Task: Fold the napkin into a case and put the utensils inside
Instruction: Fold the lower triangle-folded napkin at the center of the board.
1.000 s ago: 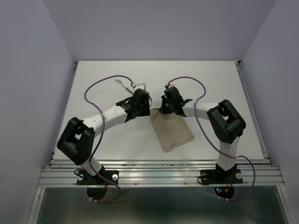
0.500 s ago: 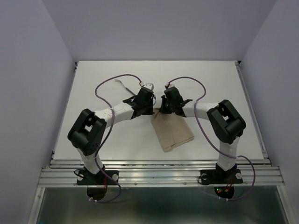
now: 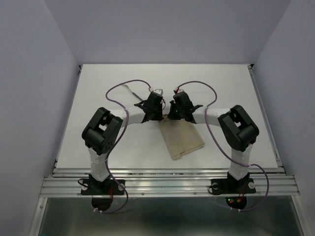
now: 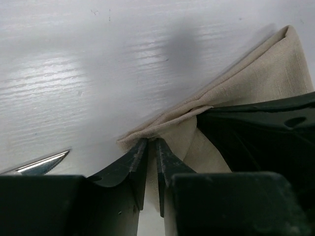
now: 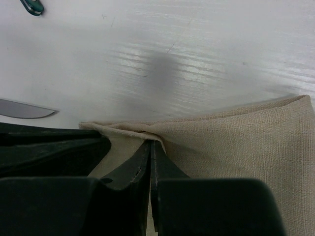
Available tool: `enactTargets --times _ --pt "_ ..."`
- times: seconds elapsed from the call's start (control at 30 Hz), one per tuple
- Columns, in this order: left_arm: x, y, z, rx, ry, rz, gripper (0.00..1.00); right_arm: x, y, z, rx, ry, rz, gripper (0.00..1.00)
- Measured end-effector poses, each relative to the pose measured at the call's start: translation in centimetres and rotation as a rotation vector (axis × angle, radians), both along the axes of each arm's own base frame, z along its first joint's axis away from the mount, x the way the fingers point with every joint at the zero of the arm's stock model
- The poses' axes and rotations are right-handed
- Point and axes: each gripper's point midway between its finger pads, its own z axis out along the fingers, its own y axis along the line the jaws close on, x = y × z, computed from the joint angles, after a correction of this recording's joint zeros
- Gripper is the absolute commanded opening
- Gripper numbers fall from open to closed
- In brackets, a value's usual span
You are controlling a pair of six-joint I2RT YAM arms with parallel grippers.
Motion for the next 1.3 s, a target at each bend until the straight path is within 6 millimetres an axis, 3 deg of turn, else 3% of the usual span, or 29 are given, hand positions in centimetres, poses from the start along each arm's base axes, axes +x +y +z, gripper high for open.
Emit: enactTargets --times 0.33,0.4,0.5,0.6,0.67,0.73,0.93,1.13,1.3 --pt "0.3 -0.4 -0.4 -0.025 -0.001 -0.008 0.24 -1.3 -0.9 1.0 -0.007 0.005 0.009 0.12" --pt "0.1 -0.2 -0.3 -0.027 -0.001 -0.008 0.25 -1.7 -1.2 2.2 -0.002 -0.01 0.008 0.15" --pt "-0.3 0.0 0.3 -0.032 -0.005 -0.008 0.27 -1.6 -2.0 6.0 0.026 -0.075 -0.007 0.21" --pt "-0.3 0.1 2.3 -0.052 -0.035 -0.01 0.29 -1.1 -3.3 9.0 0.056 -0.136 -0.038 0.27" --pt "-0.2 0.0 3.3 -0.064 -0.055 -0.013 0.32 -0.6 -4.8 10.0 0.064 -0.157 -0.073 0.29" --pt "-0.2 -0.1 4.0 -0.067 -0.07 -0.021 0.35 -0.1 -6.4 10.2 0.062 -0.161 -0.109 0.3" --pt "-1.8 -0.6 3.4 0.002 -0.06 -0.076 0.36 -0.2 -10.5 7.4 0.016 -0.093 -0.192 0.31" --pt "-2.6 -2.4 2.2 0.092 -0.057 -0.145 0.37 -0.5 -10.9 6.9 0.01 -0.075 -0.195 0.31" --pt "-2.9 -2.1 0.4 0.17 -0.043 -0.149 0.35 -0.5 -10.8 6.9 0.011 -0.073 -0.193 0.32"
